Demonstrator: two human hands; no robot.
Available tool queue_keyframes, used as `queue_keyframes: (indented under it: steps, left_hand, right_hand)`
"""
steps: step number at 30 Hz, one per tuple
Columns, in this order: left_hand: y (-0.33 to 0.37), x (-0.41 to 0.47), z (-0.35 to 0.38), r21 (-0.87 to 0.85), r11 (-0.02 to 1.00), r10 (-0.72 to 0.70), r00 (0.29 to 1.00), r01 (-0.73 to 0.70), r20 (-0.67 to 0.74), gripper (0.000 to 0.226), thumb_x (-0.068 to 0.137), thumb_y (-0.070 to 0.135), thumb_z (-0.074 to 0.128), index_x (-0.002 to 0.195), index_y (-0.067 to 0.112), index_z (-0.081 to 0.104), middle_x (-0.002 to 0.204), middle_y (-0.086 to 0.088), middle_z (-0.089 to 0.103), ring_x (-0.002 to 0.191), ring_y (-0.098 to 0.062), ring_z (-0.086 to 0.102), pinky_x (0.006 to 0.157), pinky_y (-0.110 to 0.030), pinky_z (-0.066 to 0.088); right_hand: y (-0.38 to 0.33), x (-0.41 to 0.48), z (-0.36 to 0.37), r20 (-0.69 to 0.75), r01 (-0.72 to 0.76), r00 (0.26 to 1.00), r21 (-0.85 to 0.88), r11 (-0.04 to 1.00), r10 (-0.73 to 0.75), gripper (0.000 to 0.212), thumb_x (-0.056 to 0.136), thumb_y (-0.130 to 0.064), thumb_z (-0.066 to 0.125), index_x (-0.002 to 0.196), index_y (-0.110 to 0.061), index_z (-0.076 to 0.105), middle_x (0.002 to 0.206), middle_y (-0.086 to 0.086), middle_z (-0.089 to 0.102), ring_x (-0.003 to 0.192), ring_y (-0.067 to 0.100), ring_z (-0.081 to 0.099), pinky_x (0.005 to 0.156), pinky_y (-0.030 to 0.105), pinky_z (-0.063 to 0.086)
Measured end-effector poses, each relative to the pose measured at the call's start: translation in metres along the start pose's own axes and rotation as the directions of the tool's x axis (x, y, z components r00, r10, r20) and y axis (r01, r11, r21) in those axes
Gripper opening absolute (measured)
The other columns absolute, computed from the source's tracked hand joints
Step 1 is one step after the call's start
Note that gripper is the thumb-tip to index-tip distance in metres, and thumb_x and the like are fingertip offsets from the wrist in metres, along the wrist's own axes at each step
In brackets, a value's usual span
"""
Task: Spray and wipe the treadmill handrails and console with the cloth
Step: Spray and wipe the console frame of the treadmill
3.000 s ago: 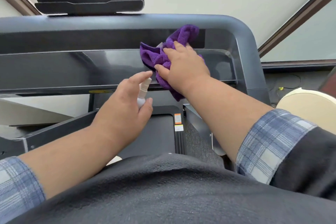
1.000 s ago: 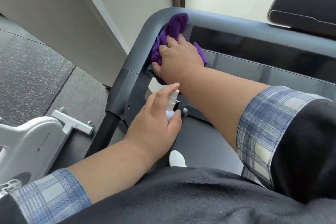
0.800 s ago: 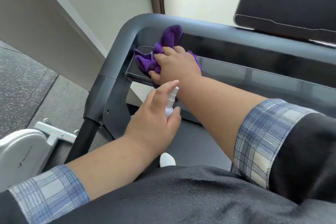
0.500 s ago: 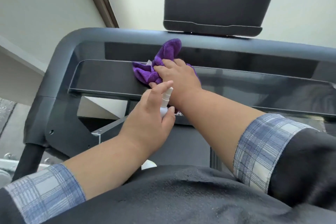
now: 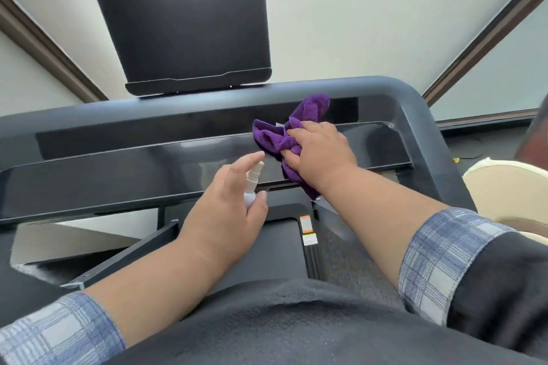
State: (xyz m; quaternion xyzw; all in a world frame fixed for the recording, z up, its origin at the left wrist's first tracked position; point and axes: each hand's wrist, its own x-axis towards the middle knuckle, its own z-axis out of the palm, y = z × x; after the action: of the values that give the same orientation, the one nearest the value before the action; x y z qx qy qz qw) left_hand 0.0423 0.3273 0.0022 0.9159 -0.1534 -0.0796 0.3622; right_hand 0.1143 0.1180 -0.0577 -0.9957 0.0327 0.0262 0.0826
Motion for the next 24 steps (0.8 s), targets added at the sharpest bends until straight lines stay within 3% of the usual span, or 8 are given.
queue_keyframes:
  steps: [2,6,10,15,19,22,24]
  left_hand:
    - [0.01,0.005,0.009,0.001,1.0,-0.004,1.0,0.004,0.004,0.057,0.093,0.027,0.057,0.14,0.046,0.031,0.12,0.021,0.037,0.094,0.026,0.041,0.066,-0.013,0.032]
    - [0.03,0.009,0.026,0.027,0.999,0.017,0.999,-0.018,0.038,0.057,0.093,0.025,0.058,0.14,0.044,0.033,0.117,0.021,0.038,0.096,0.025,0.041,0.069,-0.005,0.031]
    - [0.046,0.017,0.032,0.046,0.998,0.032,0.998,-0.034,0.046,0.056,0.093,0.026,0.058,0.14,0.044,0.033,0.116,0.019,0.04,0.097,0.021,0.041,0.071,-0.01,0.031]
    - [0.067,0.026,0.021,0.055,0.997,0.051,0.998,-0.054,0.047,0.055,0.093,0.033,0.055,0.137,0.052,0.029,0.116,0.027,0.037,0.093,0.003,0.047,0.078,-0.02,0.036]
    - [0.075,0.038,0.006,0.035,0.989,0.137,0.988,-0.14,0.074,0.056,0.092,0.034,0.056,0.136,0.055,0.028,0.112,0.034,0.036,0.097,0.004,0.047,0.076,-0.016,0.034]
    - [0.087,0.053,-0.007,-0.008,0.971,0.239,0.965,-0.24,0.107,0.057,0.092,0.034,0.056,0.131,0.061,0.024,0.109,0.038,0.034,0.097,0.023,0.042,0.075,-0.018,0.033]
    - [0.096,0.064,-0.016,-0.04,0.946,0.324,0.938,-0.322,0.123,0.056,0.092,0.035,0.056,0.134,0.058,0.027,0.114,0.035,0.034,0.098,0.028,0.036,0.081,-0.019,0.033]
  right_hand:
    - [0.021,-0.001,-0.004,0.011,-0.01,1.0,0.015,1.0,0.01,0.048,0.092,-0.059,0.049,0.132,-0.035,0.058,0.135,-0.008,0.055,0.119,0.026,0.046,0.099,0.042,0.041]
    - [0.061,-0.005,-0.015,0.013,-0.079,0.997,0.04,0.996,0.079,0.047,0.093,-0.057,0.05,0.134,-0.035,0.057,0.137,-0.007,0.054,0.121,0.027,0.046,0.099,0.042,0.039]
    - [0.074,-0.006,-0.029,0.059,-0.115,0.992,0.017,0.993,0.114,0.039,0.095,-0.051,0.05,0.127,-0.031,0.061,0.127,-0.002,0.058,0.112,0.03,0.048,0.091,0.041,0.042]
    - [0.071,-0.008,-0.055,0.191,-0.197,0.965,0.074,0.978,0.18,0.031,0.091,-0.04,0.053,0.118,-0.029,0.063,0.113,0.003,0.059,0.104,0.032,0.057,0.082,0.038,0.05]
    - [0.06,-0.019,-0.081,0.108,-0.246,0.968,0.193,0.95,0.228,0.024,0.087,-0.041,0.056,0.107,-0.032,0.066,0.102,0.0,0.063,0.093,0.028,0.062,0.079,0.038,0.053]
    - [0.049,-0.025,-0.112,-0.007,-0.269,0.96,0.249,0.93,0.279,0.024,0.086,-0.043,0.059,0.107,-0.034,0.066,0.103,-0.003,0.063,0.095,0.024,0.059,0.079,0.036,0.051]
    - [0.045,-0.031,-0.134,-0.087,-0.299,0.939,0.274,0.914,0.333,0.022,0.085,-0.042,0.061,0.104,-0.035,0.067,0.101,-0.004,0.063,0.096,0.023,0.058,0.077,0.034,0.049]
